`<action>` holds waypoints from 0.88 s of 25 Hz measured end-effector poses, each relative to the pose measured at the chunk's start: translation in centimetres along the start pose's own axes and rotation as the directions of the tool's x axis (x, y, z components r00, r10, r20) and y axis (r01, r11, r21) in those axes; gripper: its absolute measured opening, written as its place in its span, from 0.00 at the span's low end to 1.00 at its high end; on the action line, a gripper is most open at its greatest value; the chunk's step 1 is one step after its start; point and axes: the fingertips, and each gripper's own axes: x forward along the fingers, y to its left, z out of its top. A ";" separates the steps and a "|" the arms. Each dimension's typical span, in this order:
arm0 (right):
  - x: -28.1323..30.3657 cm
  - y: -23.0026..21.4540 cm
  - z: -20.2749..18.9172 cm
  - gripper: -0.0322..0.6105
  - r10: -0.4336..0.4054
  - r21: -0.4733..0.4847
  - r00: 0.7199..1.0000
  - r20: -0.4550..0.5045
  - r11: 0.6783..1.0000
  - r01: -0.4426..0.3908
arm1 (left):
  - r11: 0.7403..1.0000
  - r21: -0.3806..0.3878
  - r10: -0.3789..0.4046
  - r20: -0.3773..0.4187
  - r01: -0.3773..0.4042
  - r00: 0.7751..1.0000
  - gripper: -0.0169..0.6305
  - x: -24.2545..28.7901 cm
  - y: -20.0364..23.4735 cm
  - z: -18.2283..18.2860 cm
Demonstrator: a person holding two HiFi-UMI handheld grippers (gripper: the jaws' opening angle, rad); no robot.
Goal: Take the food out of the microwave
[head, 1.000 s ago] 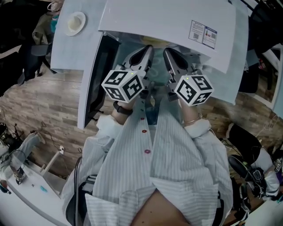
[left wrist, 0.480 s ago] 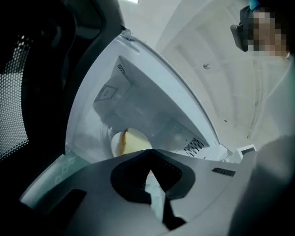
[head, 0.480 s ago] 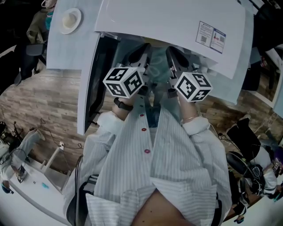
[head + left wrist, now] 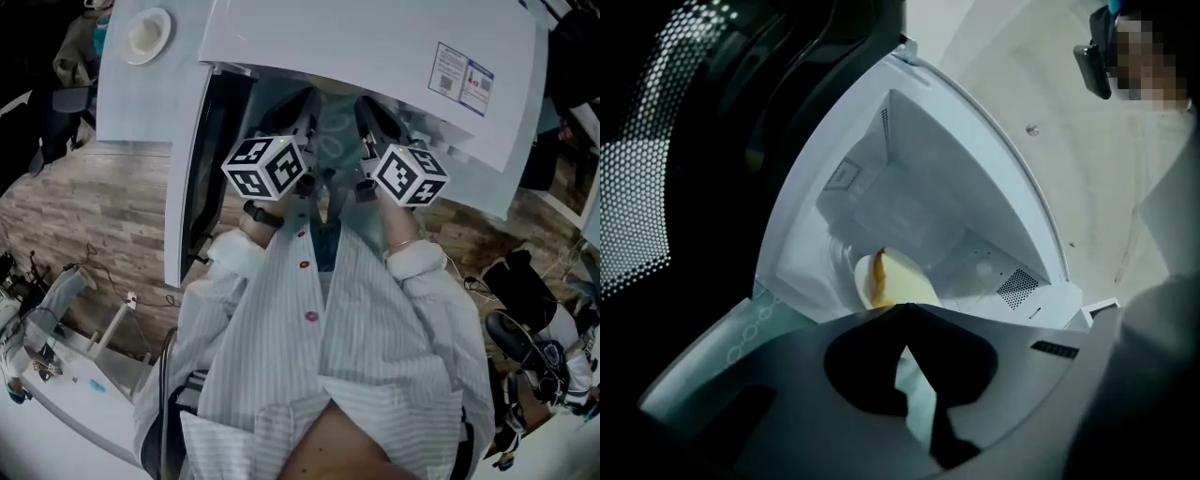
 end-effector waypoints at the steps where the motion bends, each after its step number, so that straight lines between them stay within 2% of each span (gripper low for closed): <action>1: 0.1 0.0 -0.2 0.11 0.001 0.004 1.000 -0.005 1.000 -0.001 | 1.000 -0.005 0.004 -0.003 -0.004 1.000 0.04 0.0 0.3 -0.1; 9: 0.8 -0.7 -1.4 0.11 0.006 0.040 1.000 -0.029 0.999 -0.005 | 0.999 -0.035 0.028 -0.017 -0.029 0.999 0.04 0.5 1.9 -0.9; 18: 1.2 -1.3 -1.4 0.11 0.013 0.096 1.000 -0.014 0.995 -0.012 | 0.997 -0.075 -0.009 -0.009 0.008 1.000 0.05 1.3 2.2 -1.4; 20: 1.3 -1.3 -1.4 0.16 0.029 0.128 1.000 -0.011 0.991 -0.028 | 0.993 -0.108 -0.041 -0.008 0.040 0.999 0.14 1.4 1.9 -1.5; 22: 1.4 -1.3 -1.5 0.23 0.048 0.170 0.999 -0.013 0.984 -0.045 | 0.988 -0.147 -0.057 -0.011 0.055 0.998 0.18 1.6 2.0 -1.8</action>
